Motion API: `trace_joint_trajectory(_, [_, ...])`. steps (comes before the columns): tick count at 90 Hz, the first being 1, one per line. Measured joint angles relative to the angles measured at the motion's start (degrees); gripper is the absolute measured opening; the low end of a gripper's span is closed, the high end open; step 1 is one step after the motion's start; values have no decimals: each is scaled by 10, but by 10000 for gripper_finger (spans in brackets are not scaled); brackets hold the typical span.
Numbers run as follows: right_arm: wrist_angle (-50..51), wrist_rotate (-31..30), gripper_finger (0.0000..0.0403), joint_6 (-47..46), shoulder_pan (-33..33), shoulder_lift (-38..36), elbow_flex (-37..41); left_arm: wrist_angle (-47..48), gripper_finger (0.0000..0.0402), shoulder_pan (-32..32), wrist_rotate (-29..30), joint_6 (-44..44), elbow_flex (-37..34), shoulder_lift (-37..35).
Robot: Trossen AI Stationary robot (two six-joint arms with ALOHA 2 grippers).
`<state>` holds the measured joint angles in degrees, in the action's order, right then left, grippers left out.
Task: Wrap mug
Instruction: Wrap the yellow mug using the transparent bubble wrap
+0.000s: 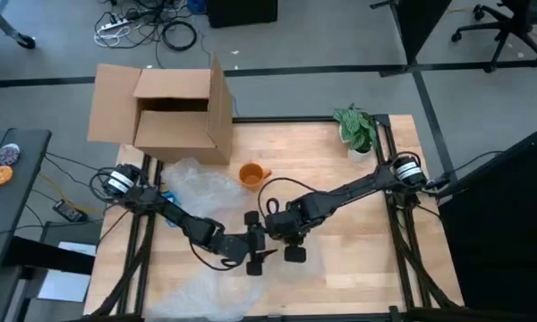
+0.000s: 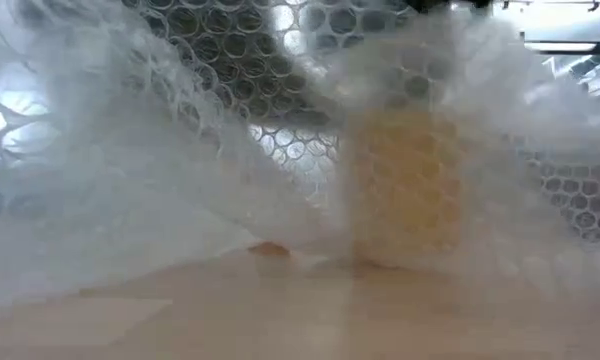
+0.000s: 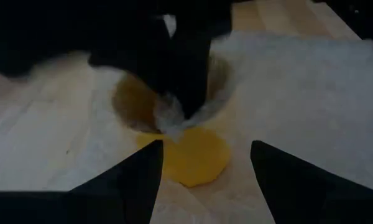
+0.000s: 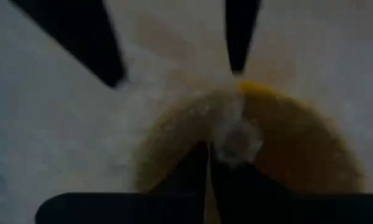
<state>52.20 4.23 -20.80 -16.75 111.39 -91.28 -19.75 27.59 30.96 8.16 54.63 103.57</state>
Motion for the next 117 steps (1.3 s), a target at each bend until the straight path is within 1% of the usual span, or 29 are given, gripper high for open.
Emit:
trace_joint_trajectory(19, [70,-3,0,-1,-21,0,-94,2,229,0,0,0,0,0])
trace_joint_trajectory(30, [75,3,0,-6,-45,-1,-122,1,229,0,0,0,0,0])
trace_joint_trajectory(40, [60,14,0,-6,-71,0,-114,0,229,0,0,0,0,0])
trace_joint_trajectory(49, [35,16,0,-6,-89,0,-89,-1,229,0,0,0,0,0])
trace_joint_trajectory(61, [0,14,0,-14,-93,1,-56,-2,229,0,0,0,0,0])
trace_joint_trajectory(68, [-13,-7,0,-18,-88,1,-37,-3,229,0,0,0,0,0])
trace_joint_trajectory(79, [9,-56,0,-31,-70,1,-32,-2,229,0,0,0,0,0])
trace_joint_trajectory(88, [16,-70,0,-30,-54,1,-33,-2,229,0,-1,-4,0,0])
trace_joint_trajectory(108, [20,-62,0,-21,-33,1,-33,-1,229,3,-2,-5,0,0])
trace_joint_trajectory(117, [37,-59,0,-20,-33,1,-48,-1,229,3,-2,-6,0,0])
